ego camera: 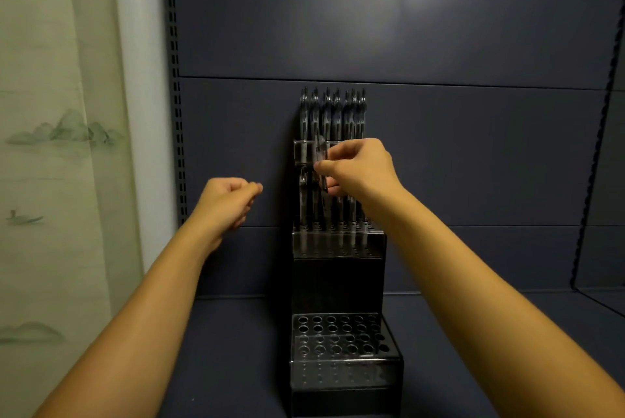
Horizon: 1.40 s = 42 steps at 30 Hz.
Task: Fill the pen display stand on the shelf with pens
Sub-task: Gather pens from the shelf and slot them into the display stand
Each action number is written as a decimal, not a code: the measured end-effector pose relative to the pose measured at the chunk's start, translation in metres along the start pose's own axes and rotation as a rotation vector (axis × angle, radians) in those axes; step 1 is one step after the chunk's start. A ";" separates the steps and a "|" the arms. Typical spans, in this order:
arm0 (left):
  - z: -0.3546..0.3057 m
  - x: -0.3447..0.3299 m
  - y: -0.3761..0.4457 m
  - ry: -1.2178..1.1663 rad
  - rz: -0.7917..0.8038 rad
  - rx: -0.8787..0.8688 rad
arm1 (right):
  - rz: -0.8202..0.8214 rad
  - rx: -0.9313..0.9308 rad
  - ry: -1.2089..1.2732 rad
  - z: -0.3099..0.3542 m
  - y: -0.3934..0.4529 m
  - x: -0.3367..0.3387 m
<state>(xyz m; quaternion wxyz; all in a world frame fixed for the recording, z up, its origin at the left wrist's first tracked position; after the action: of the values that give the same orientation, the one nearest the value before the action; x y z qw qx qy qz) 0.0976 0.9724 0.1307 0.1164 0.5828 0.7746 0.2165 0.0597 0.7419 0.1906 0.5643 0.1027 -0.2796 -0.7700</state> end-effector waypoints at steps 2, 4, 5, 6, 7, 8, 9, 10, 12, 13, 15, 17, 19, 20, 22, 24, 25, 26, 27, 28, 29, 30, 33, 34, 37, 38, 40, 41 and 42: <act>0.014 -0.004 -0.002 0.057 0.017 0.019 | -0.013 0.038 -0.058 0.001 0.001 -0.001; 0.026 -0.008 -0.003 0.088 0.037 0.045 | -0.019 0.062 -0.099 0.000 0.002 -0.003; 0.032 -0.010 -0.003 0.104 0.057 0.057 | -0.023 0.071 -0.114 0.000 0.003 -0.004; 0.038 -0.012 -0.003 0.129 0.085 0.068 | -0.025 0.073 -0.122 -0.001 0.003 -0.005; 0.044 -0.014 -0.003 0.164 0.115 0.074 | -0.023 0.070 -0.127 -0.002 0.004 -0.006; 0.049 -0.016 -0.002 0.214 0.146 0.075 | -0.018 0.068 -0.133 -0.003 0.005 -0.006; 0.053 -0.017 -0.002 0.281 0.169 0.067 | -0.009 0.069 -0.146 -0.003 0.005 -0.008; 0.056 -0.017 -0.001 0.359 0.182 0.050 | 0.000 0.072 -0.162 -0.003 0.005 -0.009; 0.061 -0.017 0.000 0.498 0.202 0.014 | 0.014 0.079 -0.204 -0.006 0.005 -0.013; 0.063 -0.019 0.000 0.554 0.225 0.006 | 0.017 0.077 -0.228 -0.007 0.006 -0.014; 0.066 -0.024 -0.003 0.666 0.295 0.000 | 0.016 0.076 -0.266 -0.010 0.007 -0.015; 0.070 -0.028 -0.007 0.768 0.349 -0.014 | 0.011 0.094 -0.297 -0.011 0.008 -0.016; 0.072 -0.031 -0.009 0.840 0.371 -0.028 | 0.008 0.109 -0.322 -0.010 0.008 -0.016; 0.073 -0.032 -0.010 0.882 0.377 -0.036 | 0.009 0.112 -0.327 -0.009 0.008 -0.016; 0.074 -0.035 -0.011 0.991 0.399 -0.058 | 0.025 0.102 -0.341 -0.010 0.008 -0.018; 0.075 -0.037 -0.014 1.093 0.422 -0.078 | 0.074 0.073 -0.388 -0.014 0.006 -0.022; 0.074 -0.038 -0.015 1.138 0.427 -0.088 | 0.102 0.060 -0.417 -0.017 0.005 -0.025; 0.073 -0.039 -0.016 1.177 0.428 -0.098 | 0.125 0.052 -0.446 -0.020 0.002 -0.026; 0.072 -0.040 -0.017 1.204 0.429 -0.105 | 0.140 0.050 -0.471 -0.024 0.000 -0.027; 0.071 -0.041 -0.017 1.221 0.431 -0.107 | 0.144 0.054 -0.487 -0.027 -0.002 -0.028; 0.070 -0.041 -0.018 1.231 0.434 -0.106 | 0.141 0.057 -0.491 -0.029 -0.003 -0.027; 0.068 -0.042 -0.019 1.237 0.435 -0.105 | 0.137 0.060 -0.488 -0.031 -0.004 -0.027; 0.061 -0.044 -0.021 1.242 0.435 -0.104 | 0.131 0.062 -0.481 -0.033 -0.005 -0.026; 0.059 -0.045 -0.021 1.247 0.431 -0.106 | 0.131 0.062 -0.478 -0.033 -0.006 -0.026; 0.054 -0.046 -0.026 1.266 0.410 -0.105 | 0.134 0.072 -0.462 -0.032 -0.008 -0.025; 0.052 -0.046 -0.028 1.275 0.400 -0.105 | 0.135 0.080 -0.457 -0.031 -0.010 -0.023; 0.049 -0.046 -0.032 1.287 0.381 -0.106 | 0.140 0.097 -0.452 -0.030 -0.013 -0.020; 0.047 -0.046 -0.034 1.290 0.374 -0.107 | 0.141 0.105 -0.452 -0.029 -0.015 -0.019; 0.045 -0.046 -0.036 1.293 0.370 -0.107 | 0.141 0.112 -0.453 -0.028 -0.017 -0.017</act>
<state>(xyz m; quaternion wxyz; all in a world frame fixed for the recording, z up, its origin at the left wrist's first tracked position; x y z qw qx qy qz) 0.0996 0.9296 0.0708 -0.3809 0.4527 0.5642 0.5760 0.0652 0.7520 0.1560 0.5329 -0.0612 -0.4475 -0.7156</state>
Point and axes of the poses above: each hand's wrist, its own y-axis towards the middle knuckle, its own x-axis out of the back of the hand, z = x × y, the point moved 8 cm from there along y, towards the middle knuckle, and after that the axes turned 7 degrees about -z, right-handed, at the moved point
